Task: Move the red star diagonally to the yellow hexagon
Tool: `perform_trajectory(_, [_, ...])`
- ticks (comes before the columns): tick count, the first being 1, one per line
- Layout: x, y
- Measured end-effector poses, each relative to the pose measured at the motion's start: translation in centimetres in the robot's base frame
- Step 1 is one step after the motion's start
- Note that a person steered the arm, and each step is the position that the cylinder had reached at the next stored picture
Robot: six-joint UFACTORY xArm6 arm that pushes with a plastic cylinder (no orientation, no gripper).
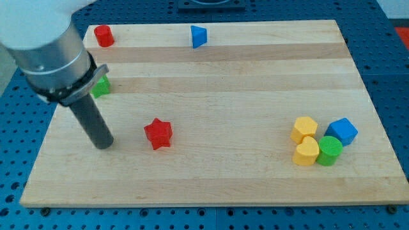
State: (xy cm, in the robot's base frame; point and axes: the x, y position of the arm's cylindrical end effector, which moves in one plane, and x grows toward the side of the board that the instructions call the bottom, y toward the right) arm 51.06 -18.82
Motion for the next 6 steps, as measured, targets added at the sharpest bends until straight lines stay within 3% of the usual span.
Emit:
perform_trajectory(1, [-0.2,6.1])
perform_trajectory(2, [2.9,16.1])
perform_trajectory(3, [3.7,20.8])
perform_trajectory(5, [1.7,12.7])
perform_trajectory(6, [-1.7,13.1])
